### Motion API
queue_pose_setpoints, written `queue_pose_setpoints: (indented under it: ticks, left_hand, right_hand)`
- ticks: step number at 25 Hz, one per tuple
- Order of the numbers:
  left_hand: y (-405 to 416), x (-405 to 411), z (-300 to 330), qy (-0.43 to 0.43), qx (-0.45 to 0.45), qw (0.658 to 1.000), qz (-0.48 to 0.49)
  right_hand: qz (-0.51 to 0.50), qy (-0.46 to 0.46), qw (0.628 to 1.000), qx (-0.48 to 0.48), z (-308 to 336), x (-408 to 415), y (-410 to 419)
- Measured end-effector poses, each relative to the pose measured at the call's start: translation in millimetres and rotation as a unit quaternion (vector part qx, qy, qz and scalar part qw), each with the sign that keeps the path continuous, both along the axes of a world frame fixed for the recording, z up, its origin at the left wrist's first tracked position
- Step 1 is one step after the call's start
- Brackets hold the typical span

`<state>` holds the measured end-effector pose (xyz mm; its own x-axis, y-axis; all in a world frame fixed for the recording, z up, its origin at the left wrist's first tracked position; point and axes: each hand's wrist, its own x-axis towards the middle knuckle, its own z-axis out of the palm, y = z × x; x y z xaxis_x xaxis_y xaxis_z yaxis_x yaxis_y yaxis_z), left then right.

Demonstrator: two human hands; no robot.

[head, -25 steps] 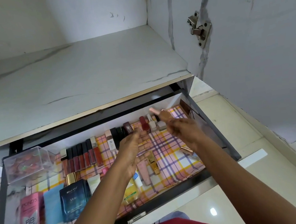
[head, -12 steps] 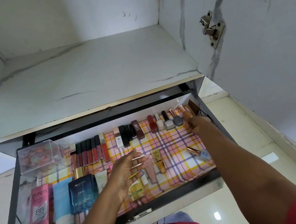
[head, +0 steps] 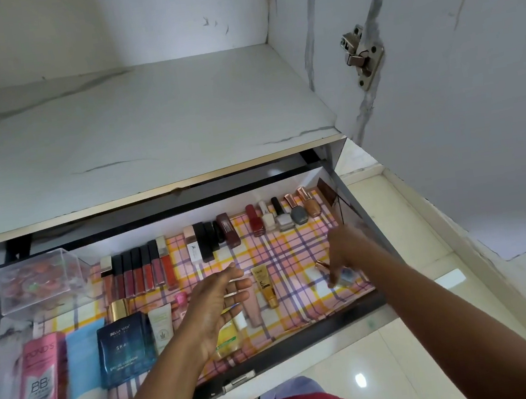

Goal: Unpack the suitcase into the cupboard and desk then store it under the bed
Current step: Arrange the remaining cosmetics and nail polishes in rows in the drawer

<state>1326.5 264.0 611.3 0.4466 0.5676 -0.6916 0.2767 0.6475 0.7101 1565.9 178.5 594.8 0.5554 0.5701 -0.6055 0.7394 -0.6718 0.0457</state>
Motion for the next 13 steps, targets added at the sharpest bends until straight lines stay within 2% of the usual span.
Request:
queue_pose_setpoints:
  ticks: [1,3,5,8,10,13]
  left_hand:
    - [-2,1,0,-0.002,-0.004,1.000,-0.007]
    - [-4,2,0,-0.002,-0.006,1.000,-0.016]
    - [-4,0,0,0.002,0.000,1.000,-0.017]
    - [-3,-1,0,0.003,0.005,1.000,-0.011]
    - [-5,-1,0,0.005,0.013,1.000,-0.016]
    - [-8,-3,0,0.008,0.022,0.999,-0.028]
  right_hand:
    - [0.028,-0.010,0.999,-0.012,-2,-8,-7]
    - [0.019,-0.011,1.000,0.002,-5,-10,-12]
    - [-0.034,-0.005,0.997,0.069,1,-1,-6]
    - [-0.077,-0.103,0.970,0.206,13,13,13]
    - [-0.076,-0.130,0.959,0.239,14,18,25]
    - [-0.085,-0.122,0.953,0.263,9,27,41]
